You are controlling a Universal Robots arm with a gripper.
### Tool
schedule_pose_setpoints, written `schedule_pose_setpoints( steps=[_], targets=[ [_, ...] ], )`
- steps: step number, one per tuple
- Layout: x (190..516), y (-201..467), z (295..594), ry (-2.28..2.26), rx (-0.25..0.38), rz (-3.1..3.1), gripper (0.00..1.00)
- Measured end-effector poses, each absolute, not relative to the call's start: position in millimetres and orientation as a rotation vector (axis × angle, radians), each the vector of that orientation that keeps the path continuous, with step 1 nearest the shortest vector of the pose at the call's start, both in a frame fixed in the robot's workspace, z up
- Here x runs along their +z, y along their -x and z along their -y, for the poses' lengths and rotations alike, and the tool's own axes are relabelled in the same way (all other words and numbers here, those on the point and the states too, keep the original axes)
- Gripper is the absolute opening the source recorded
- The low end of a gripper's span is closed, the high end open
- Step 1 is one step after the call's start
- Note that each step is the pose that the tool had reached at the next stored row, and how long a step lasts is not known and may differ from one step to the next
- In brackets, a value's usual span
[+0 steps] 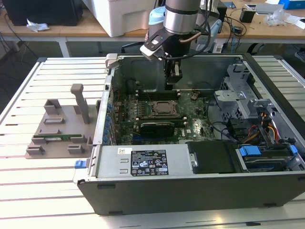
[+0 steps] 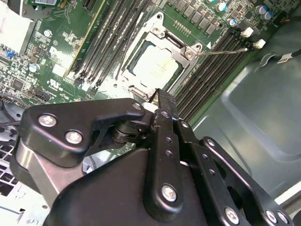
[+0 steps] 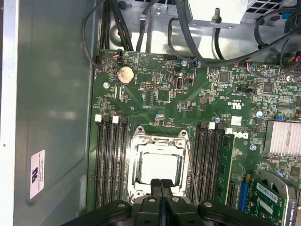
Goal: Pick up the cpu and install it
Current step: 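Close the cpu cover, then install the first cpu locking lever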
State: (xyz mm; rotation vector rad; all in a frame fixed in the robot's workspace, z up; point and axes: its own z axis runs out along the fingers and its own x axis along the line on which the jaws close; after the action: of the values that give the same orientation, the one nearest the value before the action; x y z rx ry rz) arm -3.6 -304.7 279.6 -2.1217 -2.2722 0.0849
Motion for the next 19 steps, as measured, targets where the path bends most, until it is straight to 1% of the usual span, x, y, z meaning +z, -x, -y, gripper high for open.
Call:
schedule_pose_setpoints(
  steps=[7, 15, 19],
  targets=[
    [279.7, 3.6, 304.7, 2.119, 0.085, 2.275, 0.11],
    [279.7, 3.6, 304.7, 1.866, 0.09, 2.494, 0.11],
    [279.7, 3.6, 304.7, 1.614, 0.094, 2.671, 0.11]
  ],
)
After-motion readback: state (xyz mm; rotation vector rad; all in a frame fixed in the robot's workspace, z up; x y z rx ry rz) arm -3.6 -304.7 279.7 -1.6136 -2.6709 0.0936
